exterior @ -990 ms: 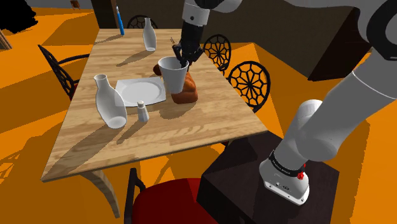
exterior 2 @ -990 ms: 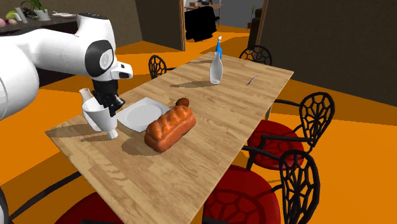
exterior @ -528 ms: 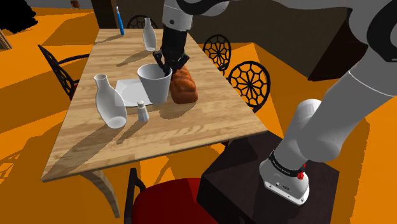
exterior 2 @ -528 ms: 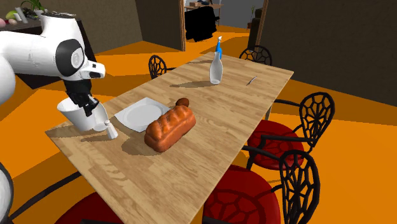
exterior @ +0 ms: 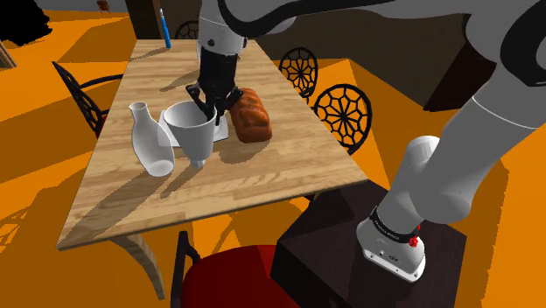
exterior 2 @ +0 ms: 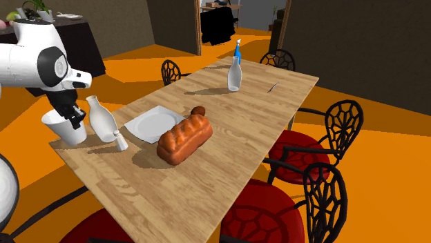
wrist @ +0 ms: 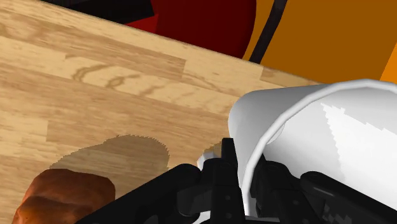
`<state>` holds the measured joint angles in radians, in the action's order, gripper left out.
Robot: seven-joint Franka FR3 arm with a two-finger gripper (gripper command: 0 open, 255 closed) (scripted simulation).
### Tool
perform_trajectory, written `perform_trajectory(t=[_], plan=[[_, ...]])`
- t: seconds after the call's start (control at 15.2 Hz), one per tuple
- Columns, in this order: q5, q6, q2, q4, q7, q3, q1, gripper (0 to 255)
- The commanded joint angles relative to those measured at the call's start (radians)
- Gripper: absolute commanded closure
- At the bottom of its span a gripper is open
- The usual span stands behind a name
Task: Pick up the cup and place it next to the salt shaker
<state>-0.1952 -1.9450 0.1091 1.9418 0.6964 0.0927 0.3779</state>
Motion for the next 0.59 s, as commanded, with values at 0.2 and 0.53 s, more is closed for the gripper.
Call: perform_trajectory(t=[0.2, 0.53], plan=[[-0.004, -0.065, -0.01, 0.055, -0.009, 0.003, 0.002, 255], [-0.01, -0.131, -0.022, 0.109, -0.02, 0.004, 0.004, 255]])
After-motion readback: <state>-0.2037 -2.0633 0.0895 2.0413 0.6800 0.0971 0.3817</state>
